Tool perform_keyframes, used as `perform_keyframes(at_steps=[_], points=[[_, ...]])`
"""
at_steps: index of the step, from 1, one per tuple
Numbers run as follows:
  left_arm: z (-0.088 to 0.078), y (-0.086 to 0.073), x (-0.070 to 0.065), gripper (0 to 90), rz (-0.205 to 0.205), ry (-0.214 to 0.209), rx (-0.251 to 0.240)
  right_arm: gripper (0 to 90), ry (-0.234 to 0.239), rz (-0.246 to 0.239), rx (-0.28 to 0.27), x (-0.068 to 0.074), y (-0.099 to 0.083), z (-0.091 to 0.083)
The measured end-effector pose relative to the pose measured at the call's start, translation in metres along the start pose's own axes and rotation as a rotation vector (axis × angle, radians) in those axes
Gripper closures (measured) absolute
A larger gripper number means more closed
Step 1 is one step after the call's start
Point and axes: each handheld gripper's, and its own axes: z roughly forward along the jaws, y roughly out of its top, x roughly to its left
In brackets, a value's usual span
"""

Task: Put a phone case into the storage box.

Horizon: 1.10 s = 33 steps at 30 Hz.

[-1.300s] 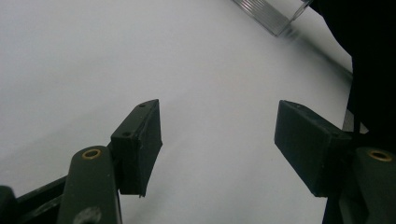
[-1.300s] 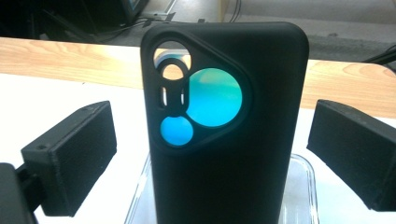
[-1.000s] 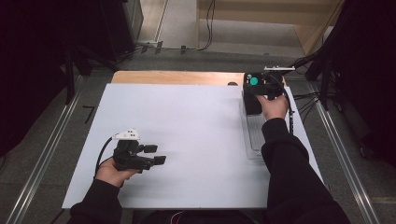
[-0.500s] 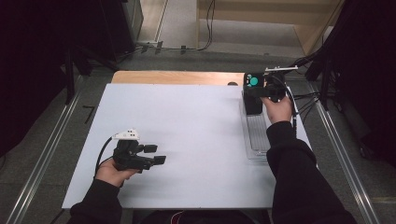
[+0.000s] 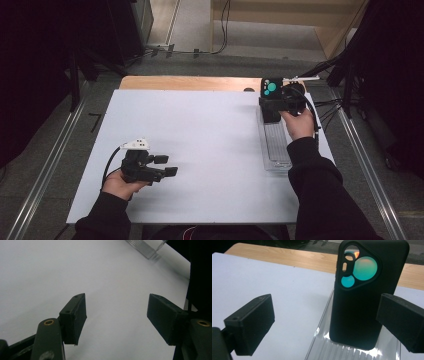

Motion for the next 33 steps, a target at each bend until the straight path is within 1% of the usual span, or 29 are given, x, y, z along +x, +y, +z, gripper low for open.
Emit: perform_keyframes(at_steps=[9,10,12,14,18,21,26,33], points=[[0.0,0.0,0.0,32.2,0.004,-0.004,0.006,0.3,0.073,-0.017,-0.007,0.01,-0.008,-0.012],[0.001,0.0,0.0,32.2,0.004,-0.004,0.006,2.5,0.079,-0.018,-0.007,0.012,-0.009,-0.013],[0.001,0.001,0.0,32.2,0.003,-0.004,0.009,11.8,0.085,-0.023,-0.008,0.014,-0.011,-0.016],[0.001,0.001,0.0,32.2,0.003,-0.005,0.007,11.8,0.102,-0.023,-0.011,0.016,-0.013,-0.018],[0.002,0.001,-0.001,32.2,0.007,-0.008,0.011,11.9,0.121,-0.046,0.003,0.02,-0.018,-0.018],[0.002,0.001,-0.001,32.2,0.006,-0.009,0.009,11.9,0.141,-0.052,0.004,0.024,-0.023,-0.018],[0.003,0.002,-0.001,32.2,0.007,-0.013,0.012,12.1,0.161,-0.078,0.026,0.032,-0.033,-0.019],[0.003,0.002,-0.001,32.2,0.008,-0.017,0.017,12.7,0.203,-0.096,0.037,0.04,-0.044,-0.023]])
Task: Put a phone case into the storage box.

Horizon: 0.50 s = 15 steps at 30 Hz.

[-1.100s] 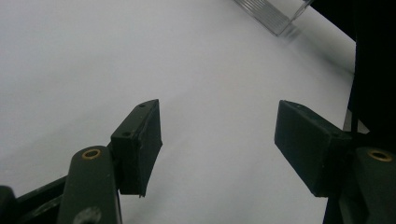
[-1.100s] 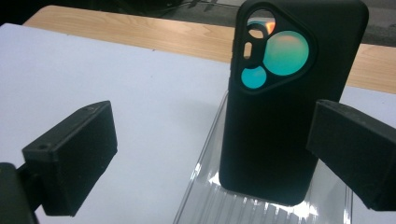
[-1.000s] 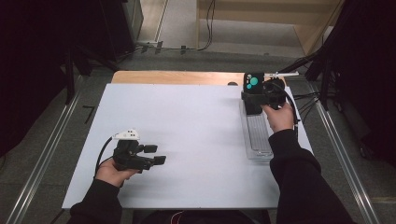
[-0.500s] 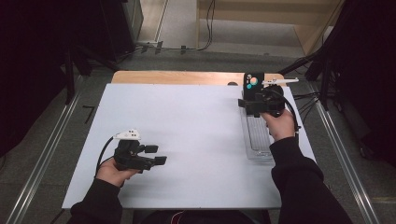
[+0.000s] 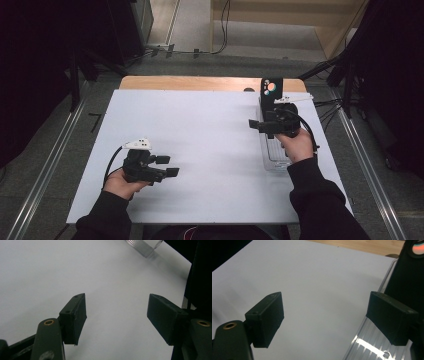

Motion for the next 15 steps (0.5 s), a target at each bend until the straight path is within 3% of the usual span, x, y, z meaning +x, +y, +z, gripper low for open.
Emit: perform_keyframes(at_steps=[10,15], points=[[0.0,0.0,0.0,32.2,0.0,-0.002,0.001,13.6,0.063,-0.03,0.017,0.017,-0.014,-0.001],[0.0,0.0,-0.001,32.2,0.004,-0.005,0.006,18.5,0.086,-0.037,0.03,0.022,-0.024,-0.001]])
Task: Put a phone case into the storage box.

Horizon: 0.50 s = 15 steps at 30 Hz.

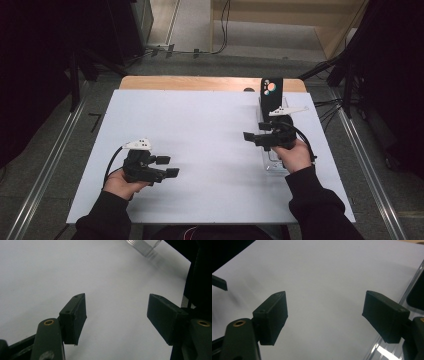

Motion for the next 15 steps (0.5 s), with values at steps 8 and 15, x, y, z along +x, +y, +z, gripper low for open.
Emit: perform_keyframes(at_steps=[8,15], points=[[-0.001,0.0,0.0,32.1,0.003,-0.003,0.001,19.3,0.061,-0.019,0.027,0.011,-0.014,0.001],[-0.001,0.0,-0.001,32.2,0.005,-0.008,-0.001,22.1,0.115,-0.053,0.06,0.02,-0.027,0.0]])
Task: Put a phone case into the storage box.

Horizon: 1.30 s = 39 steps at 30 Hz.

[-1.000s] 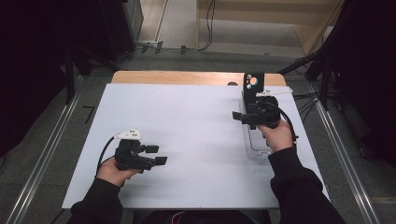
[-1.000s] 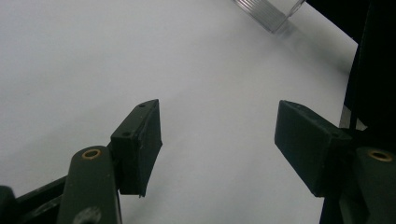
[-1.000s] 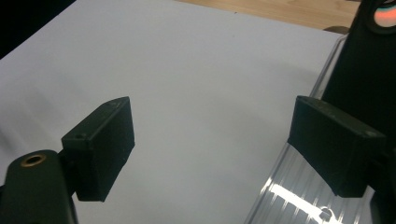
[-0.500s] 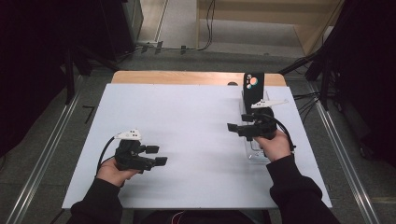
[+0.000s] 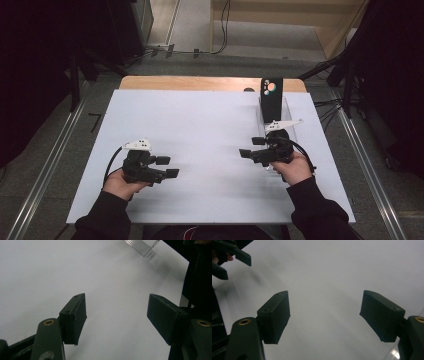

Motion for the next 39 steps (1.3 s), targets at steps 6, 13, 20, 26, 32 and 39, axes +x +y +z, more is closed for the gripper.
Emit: perform_keyframes(at_steps=[6,13,20,26,32,39], points=[[-0.003,-0.002,0.0,32.1,0.002,0.003,0.003,22.4,0.026,-0.016,0.021,0.004,-0.012,-0.001],[-0.005,-0.005,0.0,32.1,0.001,0.005,0.001,22.4,0.053,-0.039,0.044,0.011,-0.025,-0.003],[-0.006,-0.008,-0.001,32.1,0.006,0.005,0.006,22.4,0.07,-0.066,0.074,0.016,-0.036,-0.005],[-0.005,-0.009,-0.002,32.1,0.004,-0.001,0.003,22.4,0.089,-0.081,0.086,0.019,-0.048,-0.006],[-0.005,-0.01,-0.004,32.1,0.006,-0.003,0.001,22.4,0.088,-0.094,0.104,0.017,-0.058,-0.007],[-0.005,-0.013,-0.006,32.1,0.015,-0.011,0.005,22.3,0.094,-0.108,0.12,0.014,-0.07,-0.008]])
